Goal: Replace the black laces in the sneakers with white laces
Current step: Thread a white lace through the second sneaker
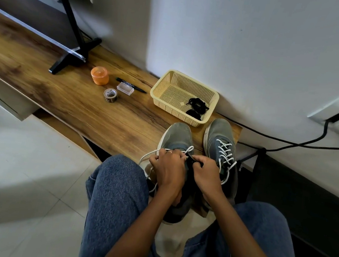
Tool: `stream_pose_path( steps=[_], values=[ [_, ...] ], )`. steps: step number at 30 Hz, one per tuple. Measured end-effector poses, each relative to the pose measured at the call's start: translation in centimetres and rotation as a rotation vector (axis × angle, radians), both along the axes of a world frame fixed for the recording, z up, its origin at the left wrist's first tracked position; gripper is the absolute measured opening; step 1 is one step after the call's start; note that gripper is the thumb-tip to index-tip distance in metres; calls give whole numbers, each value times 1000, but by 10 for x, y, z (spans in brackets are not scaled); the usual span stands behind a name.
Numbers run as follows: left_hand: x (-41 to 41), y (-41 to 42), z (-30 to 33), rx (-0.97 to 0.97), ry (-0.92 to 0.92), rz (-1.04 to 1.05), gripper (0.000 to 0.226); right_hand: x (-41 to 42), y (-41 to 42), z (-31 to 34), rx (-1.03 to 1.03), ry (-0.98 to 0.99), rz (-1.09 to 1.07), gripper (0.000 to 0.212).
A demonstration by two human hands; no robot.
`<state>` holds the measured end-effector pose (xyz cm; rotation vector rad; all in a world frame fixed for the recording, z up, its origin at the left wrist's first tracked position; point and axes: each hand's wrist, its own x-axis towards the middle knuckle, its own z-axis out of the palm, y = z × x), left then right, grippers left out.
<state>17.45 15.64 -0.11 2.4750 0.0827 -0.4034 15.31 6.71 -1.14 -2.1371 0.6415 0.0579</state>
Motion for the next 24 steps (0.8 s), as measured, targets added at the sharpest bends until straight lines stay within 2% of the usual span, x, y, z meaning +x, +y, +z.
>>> stream_pose_path(
  steps=[5,13,24],
  values=[
    [1,0,-3,10,-28,-18,26,-1,1,-1,-24,-14,21,32],
    [8,-2,-27,-12,-67,-1,23,-2,-2,-6,-201,-18,189,33],
    [13,-3,-43,-46,1,35,21,0,-2,-3,-164,20,166,32]
  ],
)
